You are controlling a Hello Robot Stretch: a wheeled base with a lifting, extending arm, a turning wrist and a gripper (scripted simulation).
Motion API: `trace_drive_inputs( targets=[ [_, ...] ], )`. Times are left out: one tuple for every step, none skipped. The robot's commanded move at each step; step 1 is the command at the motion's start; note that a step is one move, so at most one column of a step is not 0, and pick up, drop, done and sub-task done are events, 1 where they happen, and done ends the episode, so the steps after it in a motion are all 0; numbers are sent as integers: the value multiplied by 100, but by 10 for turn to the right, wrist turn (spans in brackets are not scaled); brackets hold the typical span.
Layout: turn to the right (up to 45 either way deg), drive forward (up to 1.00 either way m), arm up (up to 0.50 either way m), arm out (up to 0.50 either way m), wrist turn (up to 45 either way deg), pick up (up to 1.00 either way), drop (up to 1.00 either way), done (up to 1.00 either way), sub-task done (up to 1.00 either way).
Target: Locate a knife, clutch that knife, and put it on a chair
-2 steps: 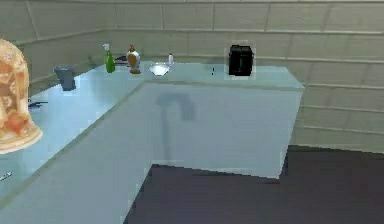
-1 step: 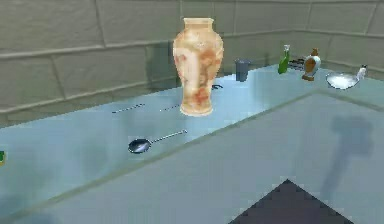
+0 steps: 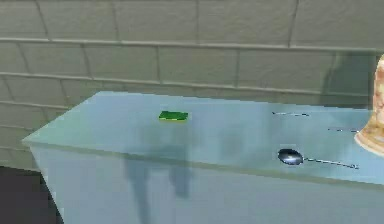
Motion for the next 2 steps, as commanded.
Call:
trace_drive_inputs(
  targets=[
    [-420, 0, 0, 0, 0, 0, 0, 0, 0],
    [-30, 0, 0, 0, 0, 0, 0, 0, 0]
  ],
)
